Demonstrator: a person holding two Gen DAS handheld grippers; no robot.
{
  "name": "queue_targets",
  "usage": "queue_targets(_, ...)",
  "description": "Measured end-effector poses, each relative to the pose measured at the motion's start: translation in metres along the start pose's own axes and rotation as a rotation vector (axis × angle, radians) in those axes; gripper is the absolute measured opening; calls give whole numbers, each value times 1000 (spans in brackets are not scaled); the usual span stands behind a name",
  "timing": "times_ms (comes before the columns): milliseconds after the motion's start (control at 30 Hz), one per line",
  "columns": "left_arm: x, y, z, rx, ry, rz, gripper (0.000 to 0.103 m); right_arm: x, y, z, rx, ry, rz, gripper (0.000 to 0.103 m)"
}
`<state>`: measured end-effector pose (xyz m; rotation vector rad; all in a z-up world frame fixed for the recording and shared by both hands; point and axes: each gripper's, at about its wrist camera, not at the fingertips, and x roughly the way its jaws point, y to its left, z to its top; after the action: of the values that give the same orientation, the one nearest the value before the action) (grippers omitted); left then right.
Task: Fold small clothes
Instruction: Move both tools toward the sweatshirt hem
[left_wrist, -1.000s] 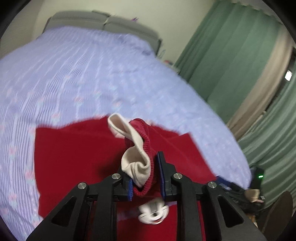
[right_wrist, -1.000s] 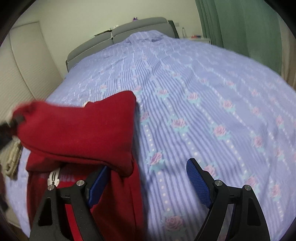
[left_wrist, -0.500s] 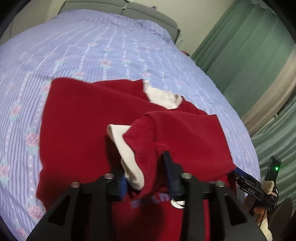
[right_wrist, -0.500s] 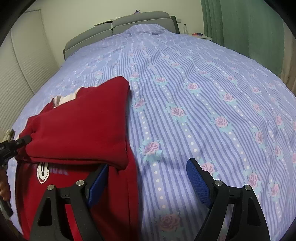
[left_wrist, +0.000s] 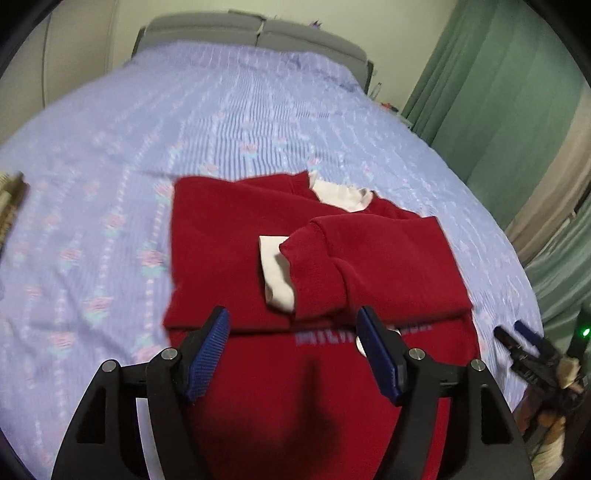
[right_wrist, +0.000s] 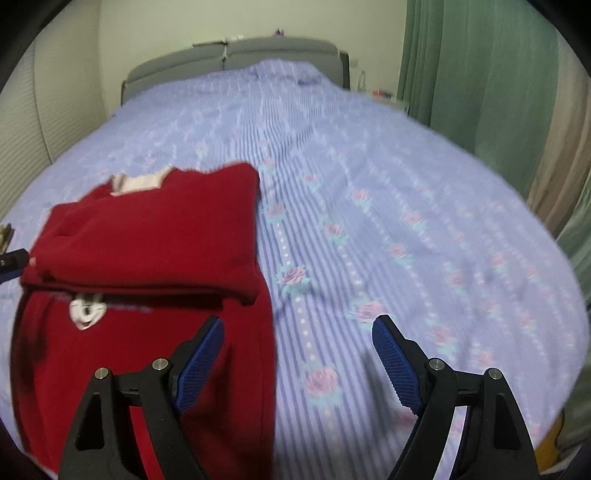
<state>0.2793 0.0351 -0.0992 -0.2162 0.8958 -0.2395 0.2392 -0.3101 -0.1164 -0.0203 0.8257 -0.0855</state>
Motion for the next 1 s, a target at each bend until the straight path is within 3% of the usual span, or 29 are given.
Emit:
queue_targets(267, -80, -7, -35, 85, -110, 43, 76, -84, -3, -17, 11, -99, 41, 82)
queue_targets(600, -120, -2, -110, 130, -119, 87, 77, -122, 3, -79, 57, -52, 118, 82)
queue_targets(800, -106, 14, -152, 37, -42, 31, 76, -116, -2, -111, 143, 3, 164, 82)
queue_targets(1000, -74, 33, -169, -80, 69, -57, 75, -91, 0, -135, 190, 96, 178, 76)
